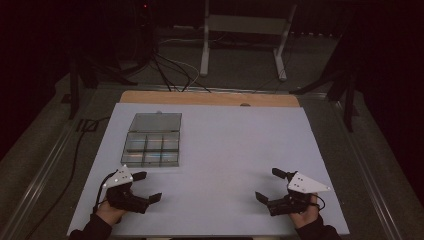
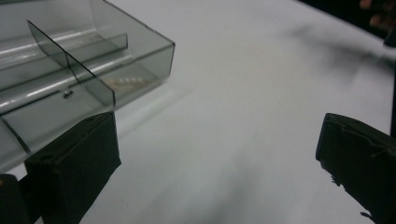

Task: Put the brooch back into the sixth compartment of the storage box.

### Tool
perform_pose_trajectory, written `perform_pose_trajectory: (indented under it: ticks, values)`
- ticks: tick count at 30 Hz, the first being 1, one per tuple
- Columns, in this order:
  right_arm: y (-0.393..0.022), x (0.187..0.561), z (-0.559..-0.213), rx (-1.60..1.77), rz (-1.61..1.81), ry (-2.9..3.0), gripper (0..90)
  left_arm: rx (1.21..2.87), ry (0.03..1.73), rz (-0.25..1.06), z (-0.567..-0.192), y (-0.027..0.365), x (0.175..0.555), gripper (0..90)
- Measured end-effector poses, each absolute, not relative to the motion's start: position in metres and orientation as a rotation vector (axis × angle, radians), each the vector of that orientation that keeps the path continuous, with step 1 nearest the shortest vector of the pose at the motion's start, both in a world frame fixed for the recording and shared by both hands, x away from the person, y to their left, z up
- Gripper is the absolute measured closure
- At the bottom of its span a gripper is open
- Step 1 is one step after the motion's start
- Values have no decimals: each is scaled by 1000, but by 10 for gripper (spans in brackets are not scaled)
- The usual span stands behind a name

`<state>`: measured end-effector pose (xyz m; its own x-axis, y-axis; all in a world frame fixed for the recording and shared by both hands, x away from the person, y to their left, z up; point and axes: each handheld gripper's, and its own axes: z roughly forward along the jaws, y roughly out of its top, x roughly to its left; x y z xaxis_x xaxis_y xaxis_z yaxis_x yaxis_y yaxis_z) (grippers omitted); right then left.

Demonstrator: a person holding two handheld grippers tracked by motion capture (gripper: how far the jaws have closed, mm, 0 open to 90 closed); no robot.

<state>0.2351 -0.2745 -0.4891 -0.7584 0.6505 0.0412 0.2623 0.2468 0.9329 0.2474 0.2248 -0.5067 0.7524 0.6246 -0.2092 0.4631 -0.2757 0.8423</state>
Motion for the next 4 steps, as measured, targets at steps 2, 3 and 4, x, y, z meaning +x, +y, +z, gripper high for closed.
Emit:
perform_pose_trajectory:
  ticks: [2,3,4]
  values:
    - [-274,235,-490,837,1515,2176,0,1916,821,193,-506,224,248,13]
    - [-274,235,-490,838,1515,2174,0,1915,821,189,-506,224,248,13]
    - [-274,235,-490,838,1515,2174,0,1915,821,189,-506,224,248,13]
